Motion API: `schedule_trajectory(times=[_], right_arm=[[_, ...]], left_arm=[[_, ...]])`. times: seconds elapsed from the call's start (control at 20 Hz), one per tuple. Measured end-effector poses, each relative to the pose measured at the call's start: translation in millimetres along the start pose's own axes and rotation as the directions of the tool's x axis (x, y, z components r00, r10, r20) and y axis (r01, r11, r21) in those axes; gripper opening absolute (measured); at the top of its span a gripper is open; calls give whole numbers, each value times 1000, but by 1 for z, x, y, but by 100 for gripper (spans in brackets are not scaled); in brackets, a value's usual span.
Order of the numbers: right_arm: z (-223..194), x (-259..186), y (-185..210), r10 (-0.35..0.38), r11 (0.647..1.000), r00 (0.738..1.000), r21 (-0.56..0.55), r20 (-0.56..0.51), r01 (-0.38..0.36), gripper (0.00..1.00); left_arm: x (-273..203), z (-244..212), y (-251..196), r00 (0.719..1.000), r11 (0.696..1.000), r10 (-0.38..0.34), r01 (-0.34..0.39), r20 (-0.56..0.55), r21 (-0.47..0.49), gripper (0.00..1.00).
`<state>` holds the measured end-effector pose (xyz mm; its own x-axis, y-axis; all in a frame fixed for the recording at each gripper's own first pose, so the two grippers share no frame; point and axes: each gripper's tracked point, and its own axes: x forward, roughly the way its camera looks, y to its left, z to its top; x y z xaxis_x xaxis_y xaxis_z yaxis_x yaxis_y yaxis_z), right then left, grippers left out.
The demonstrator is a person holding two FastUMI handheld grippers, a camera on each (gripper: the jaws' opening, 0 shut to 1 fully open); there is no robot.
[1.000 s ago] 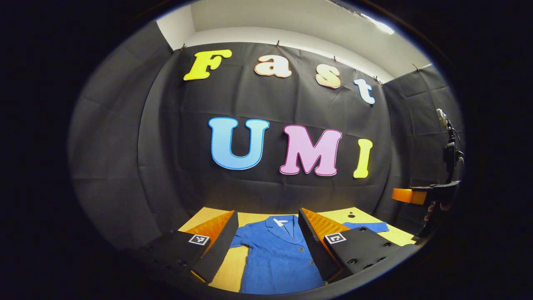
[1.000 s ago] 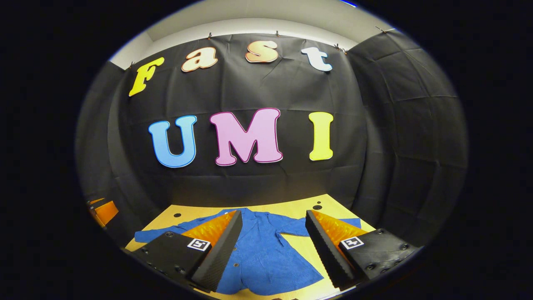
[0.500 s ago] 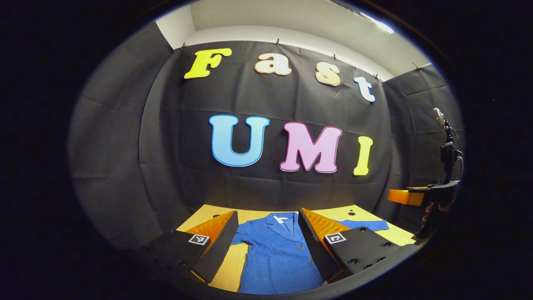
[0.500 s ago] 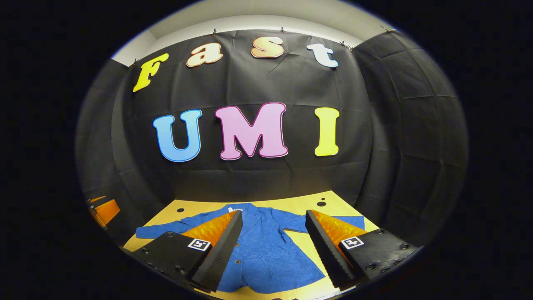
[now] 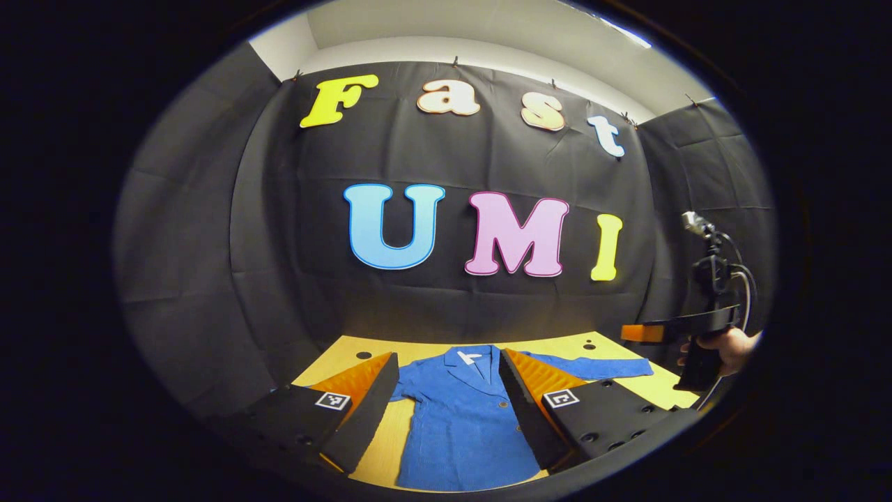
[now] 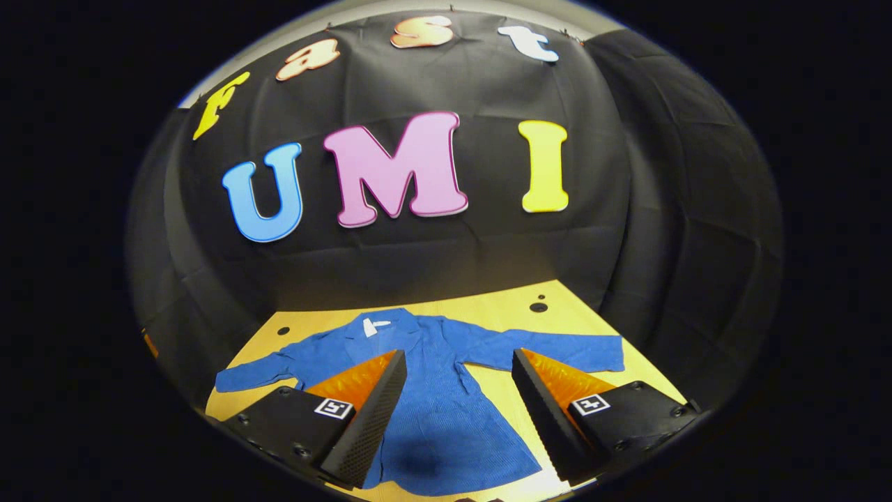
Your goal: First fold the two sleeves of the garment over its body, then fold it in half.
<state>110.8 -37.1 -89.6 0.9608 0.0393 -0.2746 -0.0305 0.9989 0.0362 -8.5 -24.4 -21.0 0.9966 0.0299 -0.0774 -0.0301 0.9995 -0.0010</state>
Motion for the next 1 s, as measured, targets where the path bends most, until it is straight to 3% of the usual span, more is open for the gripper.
schedule_trajectory(times=[0.35,0.6,0.75,1.0], right_arm=[[-26,100,-66,-70,997,986,-2,-149,71,98],[-55,153,-149,-210,969,945,77,-249,236,98],[-90,166,-222,-328,905,859,130,-393,405,99],[-122,172,-326,-454,817,751,112,-479,566,99]], left_arm=[[12,-4,-18,997,998,61,-60,-45,23,83],[25,-9,-42,993,996,89,-88,-79,17,83],[41,-6,-64,994,998,67,-65,-86,24,83],[74,1,-99,995,1000,2,-3,-96,-9,83]])
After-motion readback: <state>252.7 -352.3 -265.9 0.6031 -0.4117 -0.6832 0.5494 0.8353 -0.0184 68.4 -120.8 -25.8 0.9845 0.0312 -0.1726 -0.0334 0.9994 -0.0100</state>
